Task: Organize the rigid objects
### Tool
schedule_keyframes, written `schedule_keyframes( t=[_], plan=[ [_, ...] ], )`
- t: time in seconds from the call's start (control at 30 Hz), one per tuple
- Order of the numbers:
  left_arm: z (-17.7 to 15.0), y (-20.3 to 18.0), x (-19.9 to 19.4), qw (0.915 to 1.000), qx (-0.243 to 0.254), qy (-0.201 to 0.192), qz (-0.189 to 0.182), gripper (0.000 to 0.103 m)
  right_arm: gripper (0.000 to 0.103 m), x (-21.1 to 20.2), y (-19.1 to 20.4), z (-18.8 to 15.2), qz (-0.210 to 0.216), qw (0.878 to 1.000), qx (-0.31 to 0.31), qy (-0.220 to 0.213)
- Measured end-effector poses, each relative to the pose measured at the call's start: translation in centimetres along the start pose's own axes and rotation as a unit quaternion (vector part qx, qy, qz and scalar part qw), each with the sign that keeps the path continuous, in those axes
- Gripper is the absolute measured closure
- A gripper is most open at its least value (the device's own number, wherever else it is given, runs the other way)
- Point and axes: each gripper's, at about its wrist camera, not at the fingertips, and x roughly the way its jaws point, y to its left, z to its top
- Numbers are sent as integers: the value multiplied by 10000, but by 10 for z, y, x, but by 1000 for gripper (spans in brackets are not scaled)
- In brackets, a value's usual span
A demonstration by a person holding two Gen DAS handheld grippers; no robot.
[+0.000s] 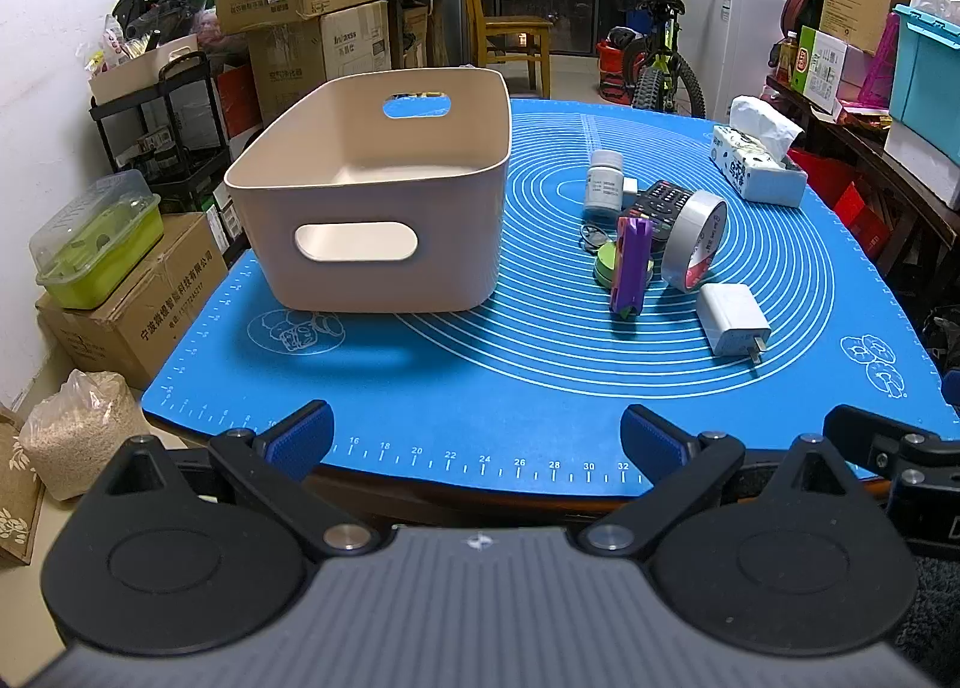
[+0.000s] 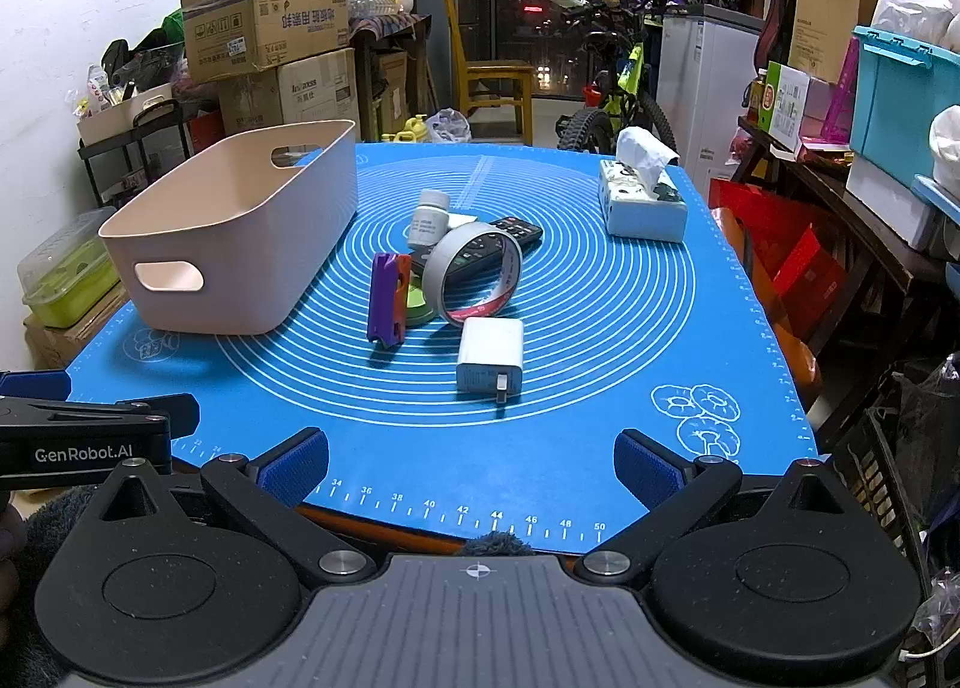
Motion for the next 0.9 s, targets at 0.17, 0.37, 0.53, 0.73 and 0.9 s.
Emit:
schedule_keyframes(
  t=[0.17,0.37,0.53,0.73,0.9],
  plan=[
    [-1,-3,2,10000,14,8,-5,3,2,10,-2,-7,3,10000,30,20],
    [-1,-4,4,10000,12,20,-9,3,2,9,0,-5,-12,10000,38,31],
    [-1,-2,2,10000,25,31,-35,3,2,4,1,-1,-67,10000,12,-11],
    [9,4,-2,10000,15,-4,18,3,2,-7,1,11,-9,9997,-30,-260],
    [37,25,-10,9995,-115,-224,172,3,2,-11,4,34,193,9987,-23,-470]
  ],
)
